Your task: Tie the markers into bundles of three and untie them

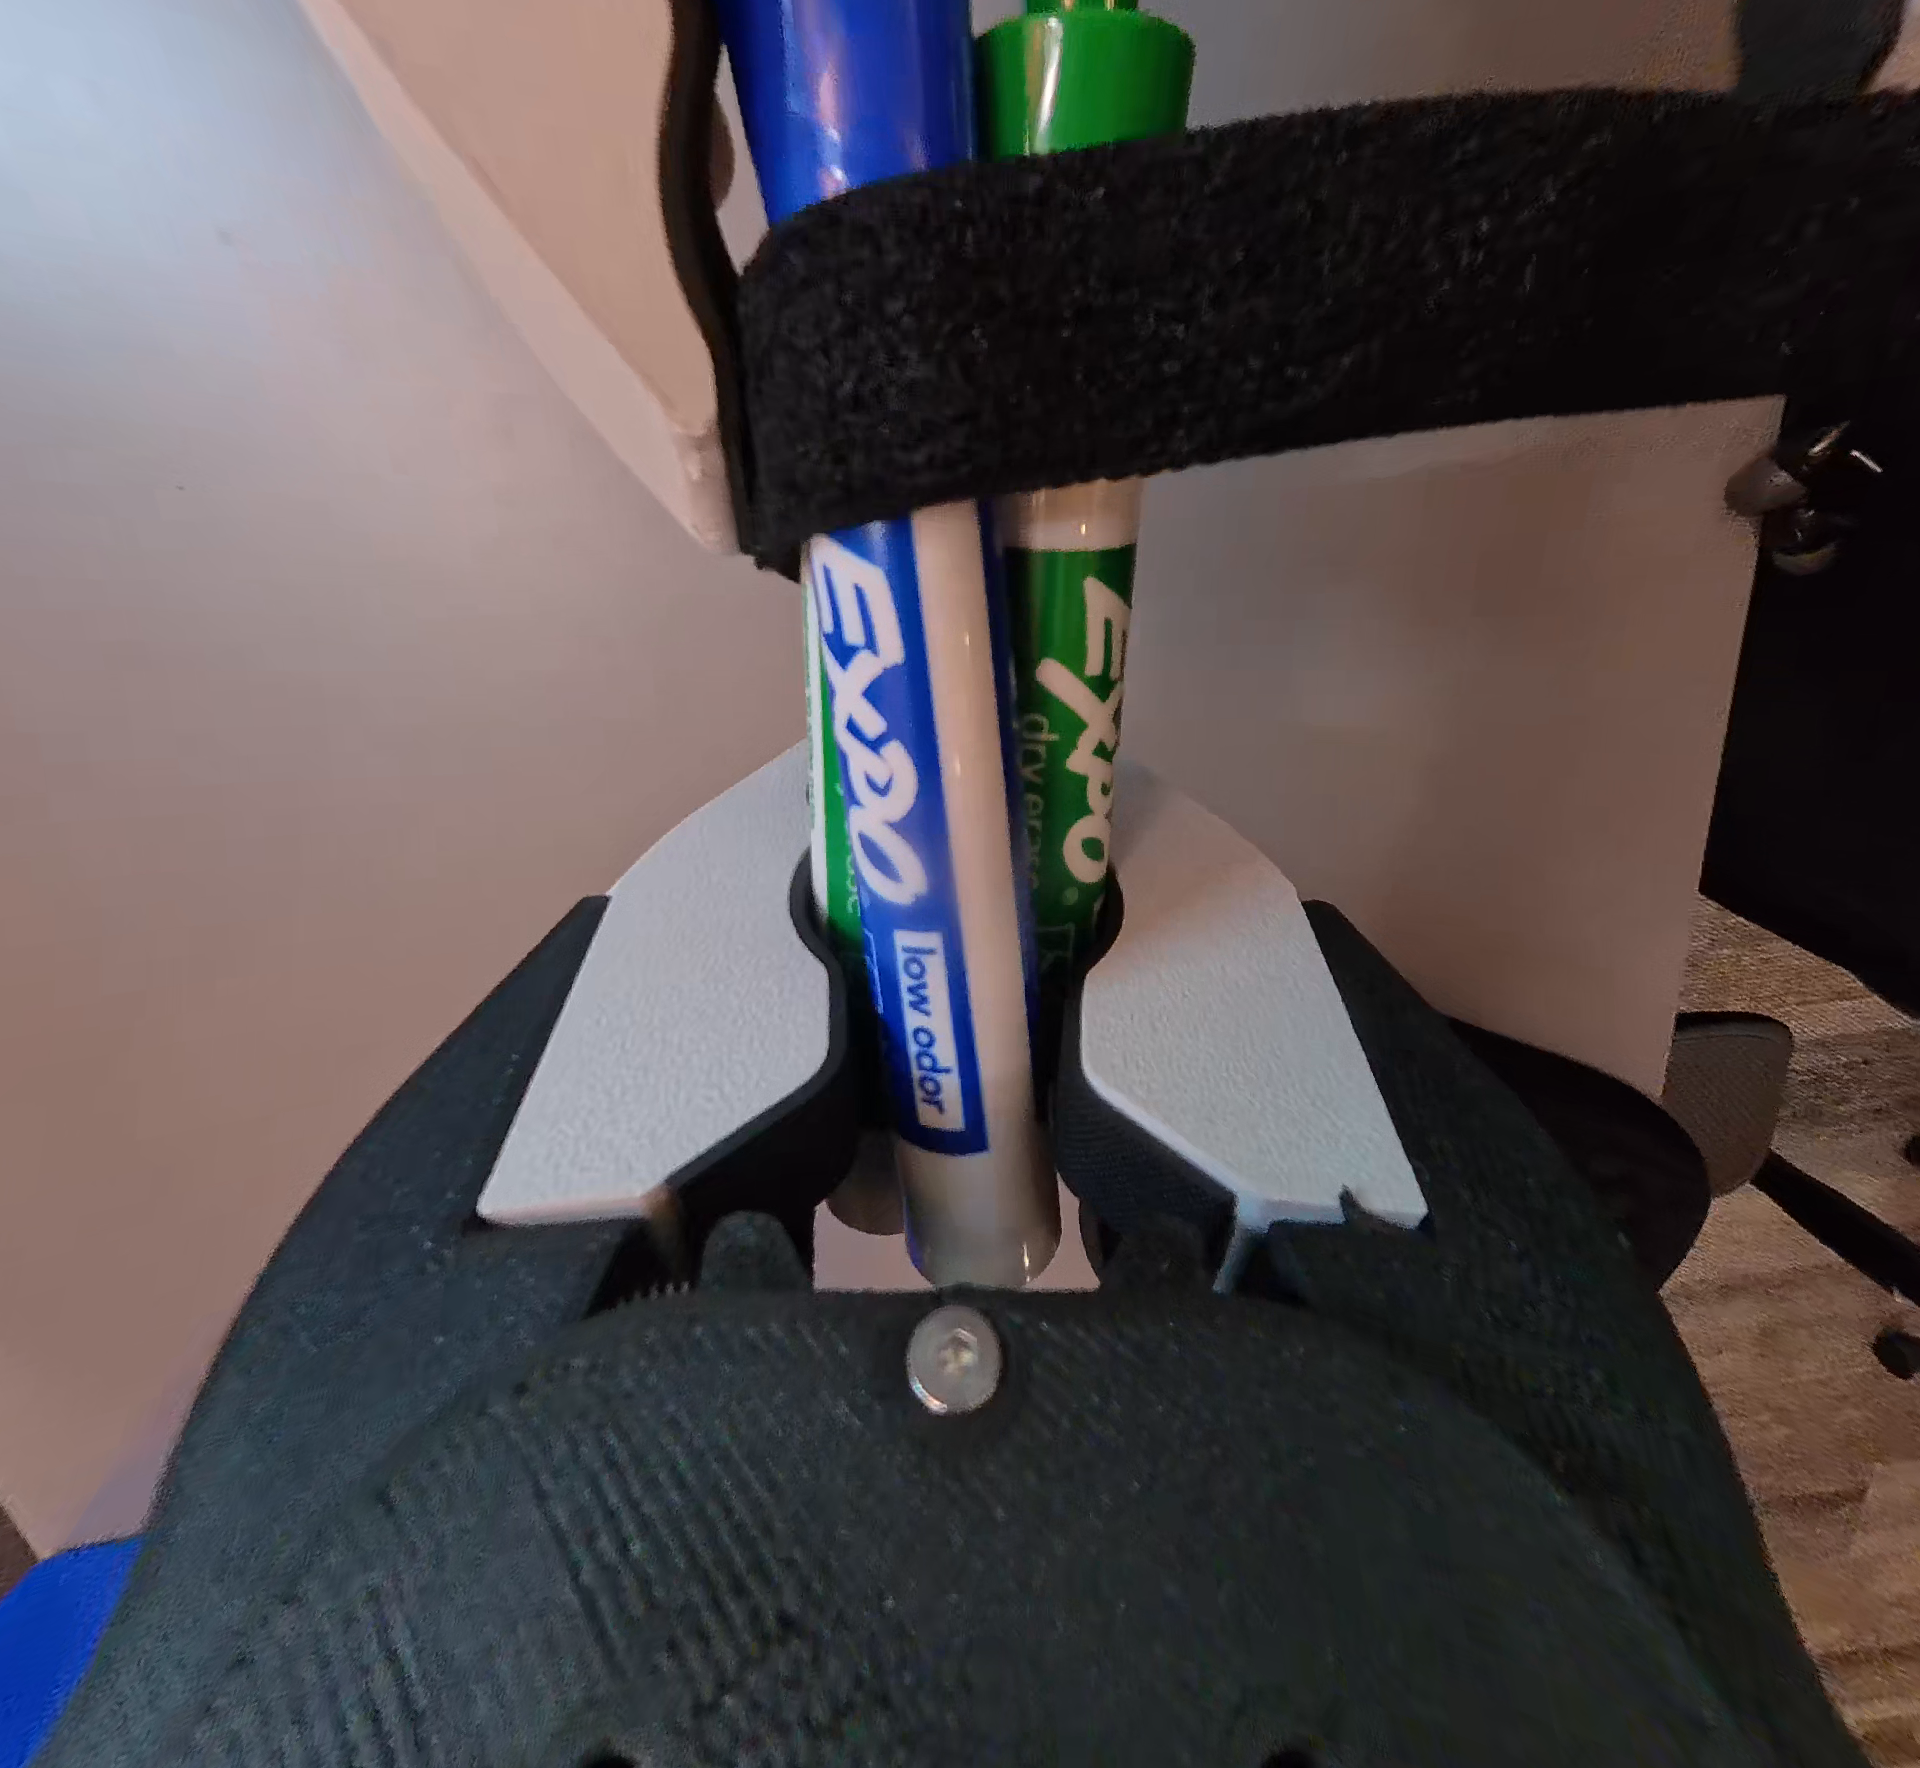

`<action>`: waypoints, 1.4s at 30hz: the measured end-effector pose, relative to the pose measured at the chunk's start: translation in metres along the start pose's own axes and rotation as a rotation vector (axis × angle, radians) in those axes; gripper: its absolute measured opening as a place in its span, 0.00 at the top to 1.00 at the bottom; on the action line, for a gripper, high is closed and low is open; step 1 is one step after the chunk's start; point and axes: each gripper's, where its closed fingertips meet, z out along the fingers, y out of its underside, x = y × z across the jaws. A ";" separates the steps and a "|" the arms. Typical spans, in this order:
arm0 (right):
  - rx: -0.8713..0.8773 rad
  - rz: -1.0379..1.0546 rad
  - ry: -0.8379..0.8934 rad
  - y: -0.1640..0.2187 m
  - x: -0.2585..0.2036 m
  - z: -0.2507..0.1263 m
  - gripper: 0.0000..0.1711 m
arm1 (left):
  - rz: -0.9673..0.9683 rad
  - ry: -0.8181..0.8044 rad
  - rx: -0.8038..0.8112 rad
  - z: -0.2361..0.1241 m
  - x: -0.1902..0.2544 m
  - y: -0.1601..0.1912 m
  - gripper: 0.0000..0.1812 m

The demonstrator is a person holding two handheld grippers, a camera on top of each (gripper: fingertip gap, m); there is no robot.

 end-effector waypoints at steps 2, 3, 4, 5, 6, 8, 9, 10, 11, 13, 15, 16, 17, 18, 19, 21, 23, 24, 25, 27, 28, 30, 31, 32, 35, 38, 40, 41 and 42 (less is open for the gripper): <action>0.015 0.041 -0.033 -0.001 -0.001 0.000 0.40 | -0.007 0.016 0.006 0.002 0.001 0.001 0.77; 0.019 0.049 -0.045 -0.002 -0.002 0.000 0.40 | -0.009 0.021 0.009 0.003 0.001 0.001 0.76; 0.010 0.051 -0.048 -0.001 -0.001 0.001 0.40 | -0.011 0.031 0.014 0.003 0.002 0.001 0.76; -0.014 0.035 -0.039 0.002 -0.001 0.002 0.41 | -0.014 0.040 0.020 0.003 0.003 0.001 0.76; -0.057 0.002 -0.025 0.007 0.000 0.004 0.41 | -0.015 0.051 0.028 0.003 0.004 0.001 0.76; -0.152 -0.071 -0.019 0.018 -0.003 0.008 0.37 | -0.013 0.084 0.042 0.002 0.007 0.000 0.76; -0.194 -0.100 -0.017 0.022 -0.004 0.009 0.36 | -0.004 0.091 0.040 0.002 0.008 0.001 0.76; -0.221 -0.127 -0.015 0.025 -0.004 0.010 0.36 | 0.000 0.094 0.034 0.002 0.009 0.002 0.76; -0.238 -0.139 -0.018 0.025 -0.004 0.010 0.36 | 0.001 0.097 0.030 0.002 0.009 0.002 0.77; -0.251 -0.120 -0.043 0.024 -0.006 0.008 0.35 | 0.001 0.102 0.029 0.003 0.010 0.002 0.76; -0.229 -0.099 -0.060 0.018 -0.006 0.006 0.36 | 0.006 0.088 0.023 0.004 0.009 0.002 0.76; -0.215 -0.094 -0.065 0.015 -0.006 0.005 0.36 | 0.006 0.077 0.021 0.004 0.007 0.002 0.77; -0.200 -0.087 -0.068 0.012 -0.007 0.004 0.35 | 0.002 0.074 0.020 0.005 0.006 0.003 0.76; -0.181 -0.082 -0.066 0.008 -0.006 0.004 0.36 | 0.000 0.070 0.019 0.005 0.005 0.003 0.77; -0.162 -0.076 -0.064 0.005 -0.005 0.003 0.36 | -0.002 0.066 0.020 0.005 0.004 0.003 0.77; -0.111 -0.043 -0.070 -0.001 -0.004 0.002 0.36 | -0.009 0.061 0.016 0.005 0.003 0.005 0.77; -0.035 0.036 -0.085 -0.010 -0.002 0.000 0.37 | -0.019 0.053 0.010 0.006 0.000 0.007 0.76; -0.001 0.081 -0.090 -0.014 -0.001 -0.001 0.37 | -0.024 0.045 0.005 0.006 -0.001 0.008 0.77; 0.027 0.120 -0.092 -0.016 0.001 -0.001 0.37 | -0.032 0.039 0.004 0.005 -0.002 0.009 0.77; 0.073 0.184 -0.079 -0.019 0.007 0.000 0.39 | -0.046 0.035 0.004 0.005 -0.004 0.009 0.76; 0.095 0.212 -0.065 -0.020 0.010 0.000 0.42 | -0.052 0.031 0.002 0.004 -0.005 0.009 0.76; 0.135 0.245 -0.030 -0.021 0.017 0.001 0.47 | -0.061 0.031 0.003 0.004 -0.005 0.009 0.76; 0.142 0.244 -0.009 -0.020 0.019 0.002 0.49 | -0.066 0.035 0.006 0.004 -0.004 0.008 0.76; 0.143 0.226 0.007 -0.019 0.020 0.003 0.50 | -0.067 0.041 0.009 0.004 -0.003 0.007 0.76; 0.122 0.162 0.041 -0.011 0.019 0.009 0.52 | -0.066 0.072 0.016 0.003 0.001 0.006 0.76; 0.136 0.080 0.111 -0.011 0.022 0.010 0.59 | -0.063 0.098 0.019 0.001 0.005 0.004 0.77; 0.144 0.037 0.160 -0.013 0.026 0.010 0.63 | -0.059 0.094 0.016 0.000 0.006 0.003 0.77; 0.148 0.013 0.192 -0.014 0.028 0.010 0.66 | -0.061 0.095 0.016 0.000 0.006 0.002 0.77; 0.155 -0.013 0.225 -0.015 0.030 0.009 0.68 | -0.062 0.088 0.013 -0.001 0.006 0.002 0.76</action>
